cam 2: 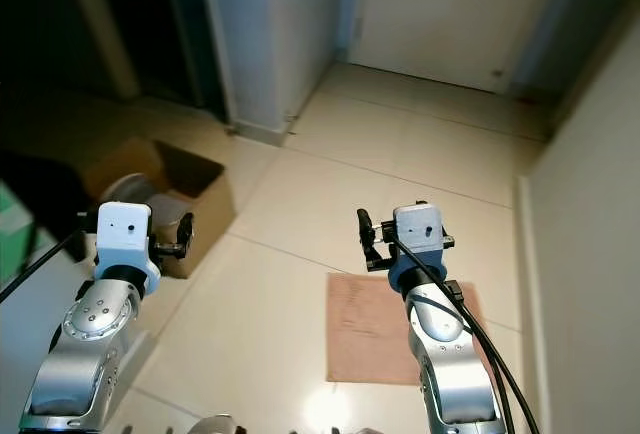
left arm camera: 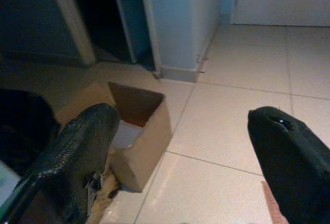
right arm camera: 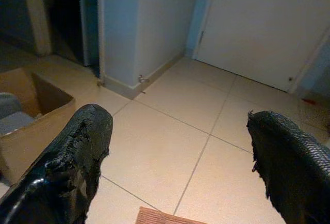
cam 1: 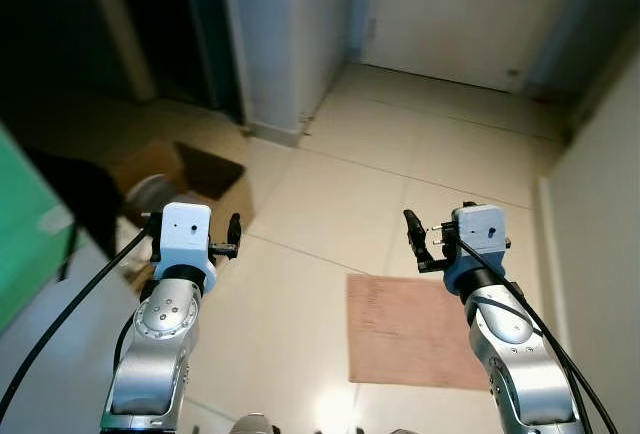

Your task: Hang keys on a hook

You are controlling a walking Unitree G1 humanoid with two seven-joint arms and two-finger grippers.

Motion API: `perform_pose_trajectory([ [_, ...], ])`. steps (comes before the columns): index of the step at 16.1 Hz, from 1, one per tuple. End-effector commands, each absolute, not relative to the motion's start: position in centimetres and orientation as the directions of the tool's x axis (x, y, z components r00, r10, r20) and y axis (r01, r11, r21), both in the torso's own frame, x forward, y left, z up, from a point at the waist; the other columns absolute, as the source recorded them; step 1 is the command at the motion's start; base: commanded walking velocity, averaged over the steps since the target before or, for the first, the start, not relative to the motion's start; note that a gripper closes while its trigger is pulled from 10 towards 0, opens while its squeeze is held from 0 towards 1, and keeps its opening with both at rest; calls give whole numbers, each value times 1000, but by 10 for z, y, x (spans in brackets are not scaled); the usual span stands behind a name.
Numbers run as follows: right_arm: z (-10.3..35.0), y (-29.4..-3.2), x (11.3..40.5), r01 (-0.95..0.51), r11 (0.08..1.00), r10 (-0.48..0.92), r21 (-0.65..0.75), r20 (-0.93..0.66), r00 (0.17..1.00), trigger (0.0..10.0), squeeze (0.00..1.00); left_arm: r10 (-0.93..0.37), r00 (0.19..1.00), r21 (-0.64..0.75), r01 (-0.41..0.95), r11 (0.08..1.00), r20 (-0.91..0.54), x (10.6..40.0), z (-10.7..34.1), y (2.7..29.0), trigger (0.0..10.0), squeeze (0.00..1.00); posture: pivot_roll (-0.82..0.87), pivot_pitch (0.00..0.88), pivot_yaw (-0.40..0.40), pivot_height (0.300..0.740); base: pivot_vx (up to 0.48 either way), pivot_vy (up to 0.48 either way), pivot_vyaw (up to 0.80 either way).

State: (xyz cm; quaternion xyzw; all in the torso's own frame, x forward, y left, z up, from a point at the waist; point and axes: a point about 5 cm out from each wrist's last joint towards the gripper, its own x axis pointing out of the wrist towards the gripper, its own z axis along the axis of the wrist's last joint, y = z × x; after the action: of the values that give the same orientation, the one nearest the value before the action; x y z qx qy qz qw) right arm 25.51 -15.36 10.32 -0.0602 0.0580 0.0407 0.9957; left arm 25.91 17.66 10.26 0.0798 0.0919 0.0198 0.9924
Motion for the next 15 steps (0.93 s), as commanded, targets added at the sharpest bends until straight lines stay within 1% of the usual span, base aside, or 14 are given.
perform_pose_trajectory([
  [1,97,-164,251,-52,987,27,-152,-160,987,10000,1000,37,987,169,-11,986,-157,263,108,174,10000,0,-36,0,4,740,0,0,800],
  [2,96,-164,251,-46,988,22,-150,-159,987,10000,1000,36,987,169,-9,986,-156,263,108,173,10000,0,-36,0,4,740,0,0,800],
  [3,98,-166,250,-33,994,17,-107,-151,988,10000,1000,30,987,165,-3,986,-159,264,108,173,10000,0,-44,0,12,740,0,0,800],
  [5,99,-168,249,-26,992,10,-119,-136,991,10000,1000,20,987,164,7,986,-161,264,108,171,10000,0,-44,0,14,740,0,0,800],
  [7,102,-168,249,-21,988,2,-151,-124,992,10000,1000,13,987,161,12,987,-158,265,109,171,10000,0,-45,0,14,740,0,0,800],
  [8,102,-170,249,1,977,-29,-211,-126,992,10000,1000,10,988,155,14,988,-151,265,110,171,10000,0,-45,0,12,740,0,0,800],
  [11,100,-174,250,29,961,-69,-274,-135,988,10000,1000,-13,991,173,35,984,-130,266,112,169,10000,0,-41,0,10,740,0,0,800],
  [13,96,-177,249,47,965,-90,-259,-155,984,10000,1000,-27,992,186,51,981,-125,265,112,168,10000,0,-39,0,13,740,0,0,800],
  [15,93,-177,247,56,976,-96,-211,-183,978,10000,1000,-32,991,191,57,980,-133,264,111,168,10000,0,-40,0,16,740,0,0,800],
])
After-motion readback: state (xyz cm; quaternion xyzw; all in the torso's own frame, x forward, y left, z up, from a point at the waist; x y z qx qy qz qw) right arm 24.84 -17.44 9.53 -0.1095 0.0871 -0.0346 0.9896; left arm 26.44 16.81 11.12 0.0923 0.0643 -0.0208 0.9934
